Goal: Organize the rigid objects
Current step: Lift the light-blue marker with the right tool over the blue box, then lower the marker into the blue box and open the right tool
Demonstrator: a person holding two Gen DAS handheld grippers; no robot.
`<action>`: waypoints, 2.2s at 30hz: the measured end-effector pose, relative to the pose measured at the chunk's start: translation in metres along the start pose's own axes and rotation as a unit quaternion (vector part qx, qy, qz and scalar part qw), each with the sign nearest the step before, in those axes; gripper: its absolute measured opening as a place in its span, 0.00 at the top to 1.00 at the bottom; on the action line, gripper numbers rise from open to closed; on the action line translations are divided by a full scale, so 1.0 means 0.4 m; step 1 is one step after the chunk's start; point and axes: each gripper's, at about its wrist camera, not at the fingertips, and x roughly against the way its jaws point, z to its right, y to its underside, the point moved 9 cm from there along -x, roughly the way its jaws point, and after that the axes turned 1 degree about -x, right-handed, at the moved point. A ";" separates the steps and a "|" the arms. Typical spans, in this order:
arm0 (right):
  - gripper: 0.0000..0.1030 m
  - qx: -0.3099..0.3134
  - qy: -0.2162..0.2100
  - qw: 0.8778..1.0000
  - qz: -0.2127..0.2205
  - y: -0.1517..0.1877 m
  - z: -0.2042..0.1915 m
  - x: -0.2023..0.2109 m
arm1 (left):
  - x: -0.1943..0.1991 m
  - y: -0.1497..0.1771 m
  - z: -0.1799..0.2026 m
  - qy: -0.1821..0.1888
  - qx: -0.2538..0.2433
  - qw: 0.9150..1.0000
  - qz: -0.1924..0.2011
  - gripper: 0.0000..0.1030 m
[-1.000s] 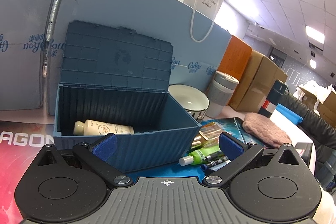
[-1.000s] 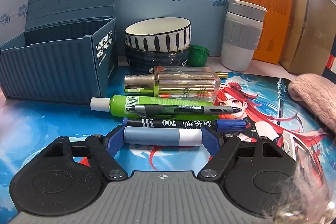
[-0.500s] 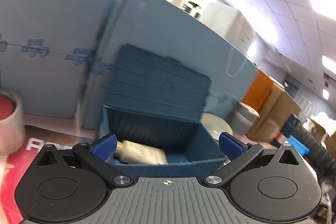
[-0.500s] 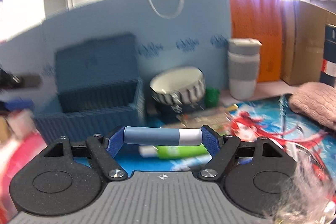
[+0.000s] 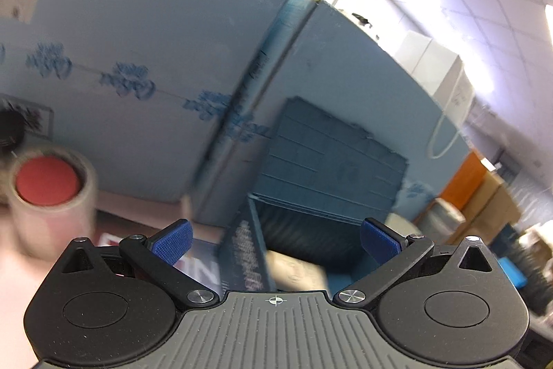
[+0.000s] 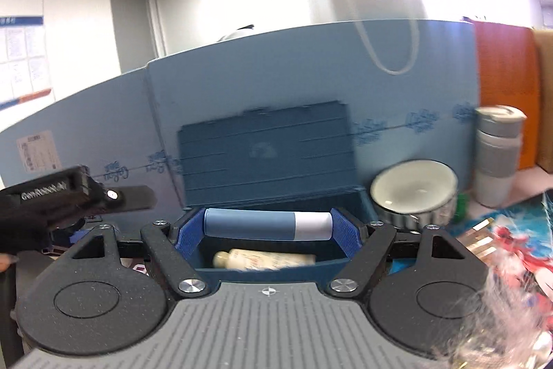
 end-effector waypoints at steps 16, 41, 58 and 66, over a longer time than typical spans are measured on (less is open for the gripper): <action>0.26 0.089 0.092 0.990 -0.062 0.052 -0.121 -0.187 | 0.012 -0.015 -0.047 -0.038 -0.043 0.998 0.008 0.00; 0.26 0.104 0.091 0.981 -0.138 0.094 -0.130 -0.262 | 0.019 -0.025 -0.060 -0.034 -0.027 0.999 0.017 0.00; 0.26 0.094 0.087 0.981 -0.144 0.101 -0.130 -0.260 | 0.010 -0.018 -0.057 -0.035 -0.031 0.999 0.011 0.00; 0.20 0.087 0.086 0.982 -0.142 0.103 -0.129 -0.254 | 0.003 -0.012 -0.055 -0.038 -0.034 0.999 0.007 0.00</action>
